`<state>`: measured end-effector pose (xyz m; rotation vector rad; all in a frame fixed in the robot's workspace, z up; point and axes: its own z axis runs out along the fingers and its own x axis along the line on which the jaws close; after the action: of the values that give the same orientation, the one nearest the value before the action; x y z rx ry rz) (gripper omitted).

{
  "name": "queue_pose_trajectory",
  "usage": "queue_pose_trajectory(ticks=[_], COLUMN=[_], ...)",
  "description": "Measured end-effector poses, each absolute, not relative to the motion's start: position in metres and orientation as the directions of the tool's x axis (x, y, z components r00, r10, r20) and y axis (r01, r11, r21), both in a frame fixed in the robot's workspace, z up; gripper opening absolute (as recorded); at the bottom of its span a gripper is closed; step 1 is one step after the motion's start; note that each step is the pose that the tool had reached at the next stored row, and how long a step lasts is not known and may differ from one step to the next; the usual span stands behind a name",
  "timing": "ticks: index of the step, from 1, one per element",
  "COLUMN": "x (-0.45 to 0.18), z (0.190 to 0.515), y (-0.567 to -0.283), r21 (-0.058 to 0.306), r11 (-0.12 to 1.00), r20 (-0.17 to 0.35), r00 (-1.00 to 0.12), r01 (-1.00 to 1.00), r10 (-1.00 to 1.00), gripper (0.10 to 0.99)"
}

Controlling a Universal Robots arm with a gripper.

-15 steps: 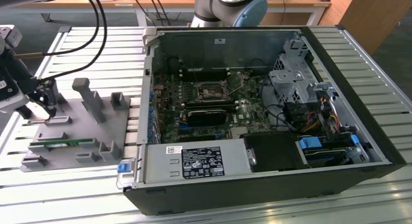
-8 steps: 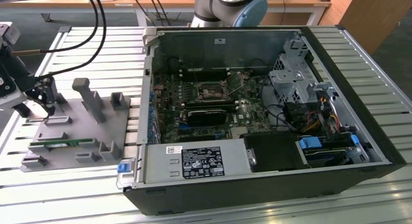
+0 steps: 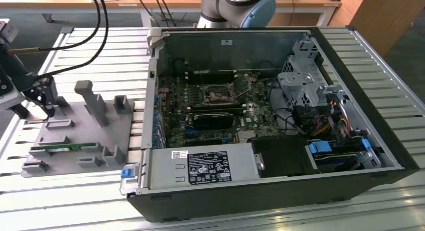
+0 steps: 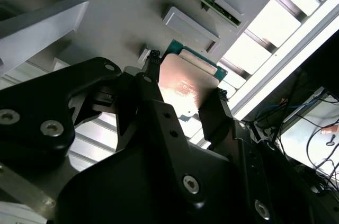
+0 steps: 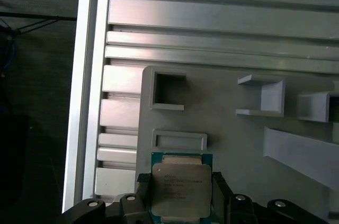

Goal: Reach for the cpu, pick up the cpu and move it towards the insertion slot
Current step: 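Pick up the cpu and move it towards the insertion slot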

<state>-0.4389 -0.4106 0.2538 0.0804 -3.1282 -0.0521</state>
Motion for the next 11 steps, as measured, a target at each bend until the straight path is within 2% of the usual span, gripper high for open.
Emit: queue_pose_trajectory(ticks=[11], x=[-0.4389], z=[0.2641], y=[-0.4106], r21=[0.032], r11=[0.998], r20=[0.011], r00=[-0.999], r01=[-0.051], r10=[-0.052], gripper=[0.541])
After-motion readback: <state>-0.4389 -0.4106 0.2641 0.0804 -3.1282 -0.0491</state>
